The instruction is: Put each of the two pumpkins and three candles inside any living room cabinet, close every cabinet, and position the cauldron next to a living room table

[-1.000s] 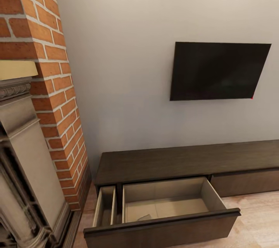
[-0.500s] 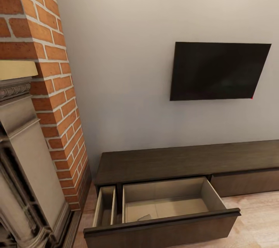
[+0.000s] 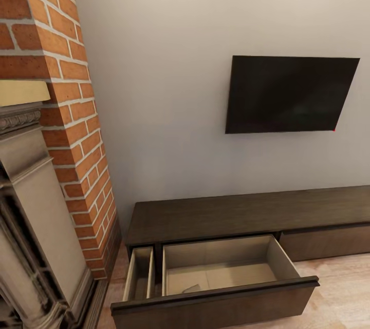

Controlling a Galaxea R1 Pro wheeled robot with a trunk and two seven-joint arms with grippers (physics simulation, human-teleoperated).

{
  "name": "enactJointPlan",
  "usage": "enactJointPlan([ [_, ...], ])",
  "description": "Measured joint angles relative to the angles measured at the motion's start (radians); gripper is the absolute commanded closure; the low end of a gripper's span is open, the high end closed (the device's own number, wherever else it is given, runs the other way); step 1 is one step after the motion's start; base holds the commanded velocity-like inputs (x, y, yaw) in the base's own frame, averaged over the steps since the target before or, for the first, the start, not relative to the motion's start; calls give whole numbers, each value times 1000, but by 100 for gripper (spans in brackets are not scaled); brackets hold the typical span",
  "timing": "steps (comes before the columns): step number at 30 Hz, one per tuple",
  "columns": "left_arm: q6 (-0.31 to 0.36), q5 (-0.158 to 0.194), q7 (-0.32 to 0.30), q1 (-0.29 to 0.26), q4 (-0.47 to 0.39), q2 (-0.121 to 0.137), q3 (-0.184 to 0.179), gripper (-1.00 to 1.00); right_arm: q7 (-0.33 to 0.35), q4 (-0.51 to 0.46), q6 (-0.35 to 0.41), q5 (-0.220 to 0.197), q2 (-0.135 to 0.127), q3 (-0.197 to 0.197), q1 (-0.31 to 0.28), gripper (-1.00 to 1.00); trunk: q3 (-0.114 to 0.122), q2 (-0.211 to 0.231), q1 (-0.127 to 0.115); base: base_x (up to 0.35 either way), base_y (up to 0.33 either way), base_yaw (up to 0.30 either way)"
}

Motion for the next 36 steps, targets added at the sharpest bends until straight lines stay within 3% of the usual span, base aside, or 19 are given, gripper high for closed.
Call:
enactJointPlan([
  [9,51,4,-7,0,42,-50,4,-100,0,0,-8,7,-1,9,0,-100,0,0,0,0,0,0],
  [14,79,8,-16,0,70,-53,9,-100,-1,-1,-18,8,-3,9,0,-100,0,0,0,0,0,0],
  [15,180,11,-24,0,95,-52,15,-100,-1,-2,-23,8,-4,9,0,-100,0,0,0,0,0,0],
  [16,183,12,-28,0,100,-52,19,-100,-1,-2,-27,8,-5,9,0,-100,0,0,0,0,0,0],
  [24,170,13,-62,0,133,-49,46,-100,0,-23,-64,9,-15,9,0,-100,0,0,0,0,0,0],
  [30,93,14,-66,0,135,-47,49,-100,0,-27,-76,9,-22,8,0,-100,0,0,0,0,0,0],
  [34,82,15,-66,0,135,-48,49,-100,0,-27,-82,9,-23,9,0,-100,0,0,0,0,0,0],
  [36,75,15,-68,0,135,-52,49,-100,1,-27,-124,7,-22,8,0,-100,0,0,0,0,0,0],
])
